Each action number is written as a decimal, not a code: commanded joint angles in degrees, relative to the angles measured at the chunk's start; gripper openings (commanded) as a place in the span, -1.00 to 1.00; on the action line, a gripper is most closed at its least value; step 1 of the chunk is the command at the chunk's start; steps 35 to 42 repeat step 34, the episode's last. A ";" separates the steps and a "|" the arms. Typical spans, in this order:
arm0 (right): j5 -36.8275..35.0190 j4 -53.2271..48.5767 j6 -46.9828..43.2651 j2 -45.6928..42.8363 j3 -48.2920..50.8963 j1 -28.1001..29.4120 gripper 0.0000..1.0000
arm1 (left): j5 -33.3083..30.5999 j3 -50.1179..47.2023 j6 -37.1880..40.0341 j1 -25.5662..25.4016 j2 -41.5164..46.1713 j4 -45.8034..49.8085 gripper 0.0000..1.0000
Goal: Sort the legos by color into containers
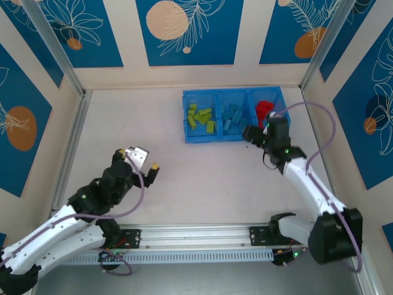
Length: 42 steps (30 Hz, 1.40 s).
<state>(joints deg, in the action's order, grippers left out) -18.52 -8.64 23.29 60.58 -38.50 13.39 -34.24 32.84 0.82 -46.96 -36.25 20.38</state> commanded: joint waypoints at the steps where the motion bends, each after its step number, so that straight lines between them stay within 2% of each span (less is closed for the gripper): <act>1: -8.84 18.18 -15.93 -1.88 11.01 1.93 0.96 | -7.75 -7.08 7.57 5.12 -3.19 -21.16 1.00; 4: -9.49 26.52 -17.19 2.53 15.92 -2.35 0.99 | -1.58 -13.99 14.41 12.83 -9.20 -35.31 1.00; 7: -1.86 32.46 -12.69 9.60 15.62 -8.46 0.99 | 4.95 -16.22 10.41 22.98 -16.92 -42.99 1.00; 10: 1.04 45.16 -14.68 15.46 16.05 -8.97 1.00 | 12.46 -17.41 5.33 32.32 -25.31 -51.65 1.00; 12: 1.29 47.24 -17.30 19.09 14.47 -9.01 0.99 | 16.30 -17.27 3.37 36.72 -31.77 -58.03 1.00; 14: 2.87 62.66 -16.48 29.04 16.73 -10.81 0.99 | 19.14 -13.47 3.97 39.05 -37.83 -59.49 1.00; 15: 3.12 63.12 -15.68 28.18 17.11 -11.32 0.99 | 19.83 -12.20 4.17 39.51 -40.27 -60.84 1.00; 16: 3.10 54.18 -14.37 25.37 15.47 -12.27 0.99 | 21.39 -9.30 2.52 40.40 -42.42 -58.40 1.00; 17: 4.20 58.28 -14.39 26.71 16.60 -12.71 0.99 | 24.30 -8.04 1.04 41.47 -44.74 -58.25 1.00; 18: 3.14 61.34 -14.92 27.11 17.53 -12.00 0.98 | 26.36 -8.91 0.88 42.05 -47.96 -63.04 1.00; 19: 0.98 57.89 -14.56 26.45 16.30 -11.49 0.98 | 26.66 -10.40 0.55 42.45 -53.03 -70.56 1.00; 20: 1.77 57.76 -15.27 26.61 16.31 -11.45 0.98 | 26.62 -12.50 0.50 42.48 -52.68 -75.16 1.00; 21: 3.00 58.45 -15.77 26.88 16.31 -11.45 0.99 | 26.12 -11.86 -0.27 42.62 -50.37 -69.88 1.00; 23: 3.37 58.05 -15.80 26.70 16.32 -11.46 0.99 | 26.36 -11.39 -0.12 42.93 -52.15 -72.05 1.00; 24: 3.08 57.95 -15.84 26.77 16.13 -11.42 0.99 | 26.41 -10.97 -0.24 42.96 -51.31 -69.41 1.00; 28: 3.23 57.78 -15.82 26.78 16.09 -11.44 0.99 | 26.11 -11.07 0.23 42.66 -51.72 -70.42 1.00; 32: 3.15 57.58 -15.82 26.79 16.05 -11.41 0.99 | 30.66 -9.65 1.68 42.70 -51.73 -67.68 1.00; 34: 0.33 59.51 -15.78 26.45 17.19 -10.59 0.99 | 30.81 -9.77 1.66 42.85 -51.73 -67.84 1.00; 42: 0.33 59.51 -15.78 26.45 17.19 -10.59 0.99 | 30.81 -9.77 1.66 42.85 -51.73 -67.84 1.00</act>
